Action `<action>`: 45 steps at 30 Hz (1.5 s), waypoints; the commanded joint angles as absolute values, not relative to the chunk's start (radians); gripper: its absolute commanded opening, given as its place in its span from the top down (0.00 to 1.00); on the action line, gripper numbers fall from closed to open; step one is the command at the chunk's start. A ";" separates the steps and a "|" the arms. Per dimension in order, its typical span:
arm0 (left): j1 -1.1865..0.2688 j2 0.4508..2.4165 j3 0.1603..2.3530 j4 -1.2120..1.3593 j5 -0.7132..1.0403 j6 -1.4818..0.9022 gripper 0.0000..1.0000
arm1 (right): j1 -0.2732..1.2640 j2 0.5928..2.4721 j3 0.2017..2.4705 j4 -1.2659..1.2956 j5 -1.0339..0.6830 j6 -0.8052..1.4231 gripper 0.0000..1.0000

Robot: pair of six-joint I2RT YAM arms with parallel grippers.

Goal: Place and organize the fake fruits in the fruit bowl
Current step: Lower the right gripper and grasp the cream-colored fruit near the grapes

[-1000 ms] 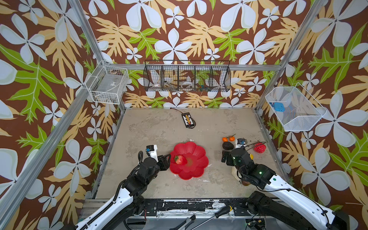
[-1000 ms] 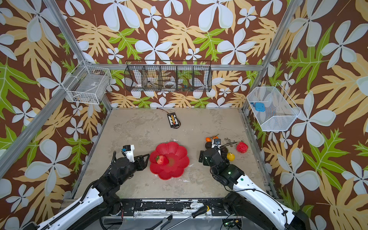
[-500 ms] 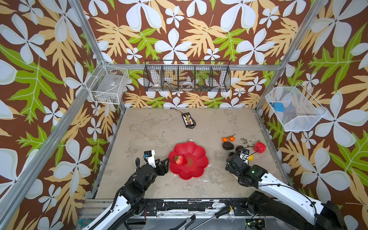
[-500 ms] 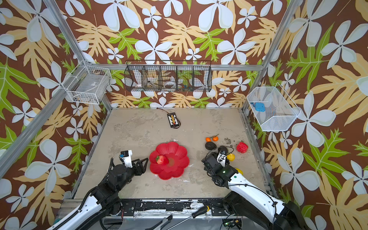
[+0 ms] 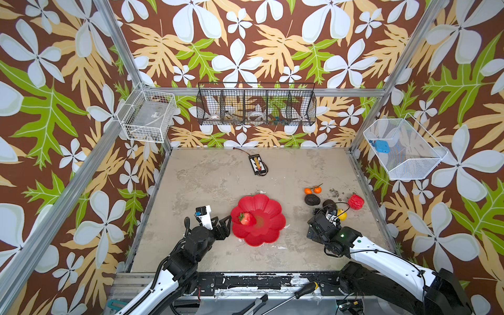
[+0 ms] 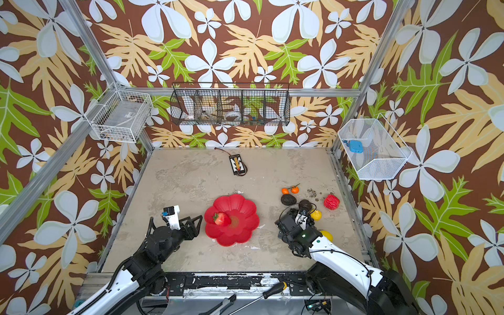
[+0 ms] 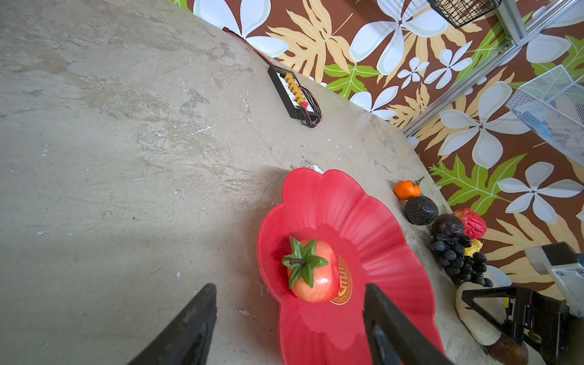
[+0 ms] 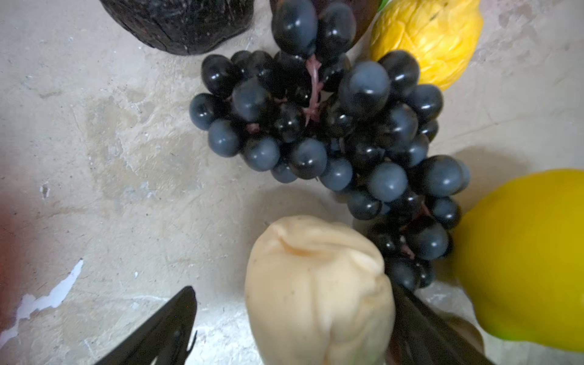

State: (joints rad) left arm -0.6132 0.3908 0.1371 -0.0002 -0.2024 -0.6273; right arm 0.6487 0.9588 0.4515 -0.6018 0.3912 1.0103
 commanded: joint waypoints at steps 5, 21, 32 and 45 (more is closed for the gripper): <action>-0.612 0.385 0.136 0.012 -0.217 -0.628 0.25 | 0.670 0.934 0.440 -0.542 0.330 1.003 0.14; -0.612 0.338 0.129 -0.008 -0.232 -0.637 0.24 | 0.660 1.032 0.433 -0.474 0.425 0.881 0.15; -0.612 0.336 0.129 -0.008 -0.232 -0.638 0.24 | 0.634 1.017 0.416 -0.428 0.399 0.848 0.22; -0.612 0.341 0.128 -0.006 -0.232 -0.638 0.23 | 0.630 1.041 0.403 -0.409 0.375 0.850 0.27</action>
